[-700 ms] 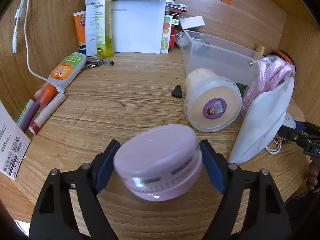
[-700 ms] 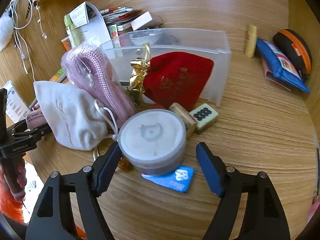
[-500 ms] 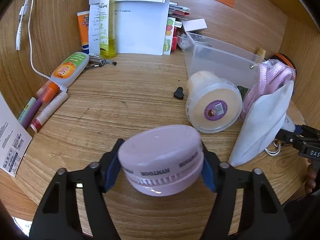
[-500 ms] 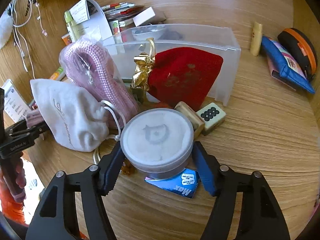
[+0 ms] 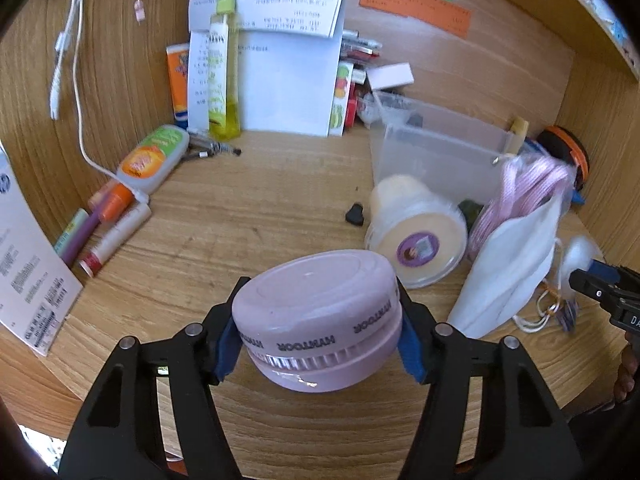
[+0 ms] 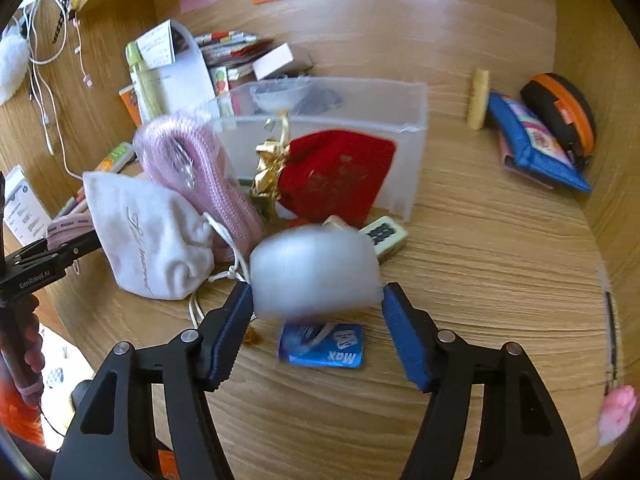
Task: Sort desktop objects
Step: 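Carry the pink round container with left tool while right tool carries white disc toward box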
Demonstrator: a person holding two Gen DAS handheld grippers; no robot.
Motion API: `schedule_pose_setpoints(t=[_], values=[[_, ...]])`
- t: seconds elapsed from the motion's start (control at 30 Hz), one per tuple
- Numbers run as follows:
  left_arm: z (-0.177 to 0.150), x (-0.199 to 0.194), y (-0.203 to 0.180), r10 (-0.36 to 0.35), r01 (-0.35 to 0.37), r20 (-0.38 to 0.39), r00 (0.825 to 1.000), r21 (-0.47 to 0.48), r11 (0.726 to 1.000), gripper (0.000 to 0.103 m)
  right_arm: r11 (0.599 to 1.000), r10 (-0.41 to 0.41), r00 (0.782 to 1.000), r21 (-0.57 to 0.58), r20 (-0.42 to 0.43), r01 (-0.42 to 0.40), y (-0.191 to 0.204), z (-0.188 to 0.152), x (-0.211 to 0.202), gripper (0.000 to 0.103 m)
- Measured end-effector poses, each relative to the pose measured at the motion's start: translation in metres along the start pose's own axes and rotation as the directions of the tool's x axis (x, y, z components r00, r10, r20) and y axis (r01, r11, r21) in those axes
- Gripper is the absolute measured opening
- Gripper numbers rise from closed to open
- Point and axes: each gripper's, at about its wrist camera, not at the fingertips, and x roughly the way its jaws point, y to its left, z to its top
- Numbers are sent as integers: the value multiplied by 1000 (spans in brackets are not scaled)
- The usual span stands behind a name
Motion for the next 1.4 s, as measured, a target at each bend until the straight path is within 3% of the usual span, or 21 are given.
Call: schedule_pose_setpoints(t=[0.03,0.13,0.33,0.47,0.8,0.87,1.1,1.4], values=[[2,-3,0,-2,2,9,1000,0,1000,64,1000,-5,1000,4,9,5,-2,0,-4,61],[10,-12,-3,-17,17,40,999,4,1000,64,1000,-12,999,12,32,12,-8,3,-16,36],[18,-17,-12,-38,36,69,997,24,999,64,999,-40,999,11,22,39,-15,3,-23,39],[14,-12,-19,-61,60,44,997,31,998,64,999,-18,1000,43,-16,19,-21,-7,-16,63],[21,-22,-38,-102,97,62,993,76,992,64,1000,4,999,-9,-35,-4,-17,-6,0,66],[25,-25,-42,-114,108,74,991,81,991,64,999,34,998,-19,-49,-35,-16,-7,3,67],[43,-32,-58,-157,145,102,982,121,982,64,1000,15,993,-15,-114,-16,-13,-14,22,63],[79,-37,-79,-206,177,124,971,213,961,64,1000,-8,1000,-26,-26,7,-16,16,-12,63]])
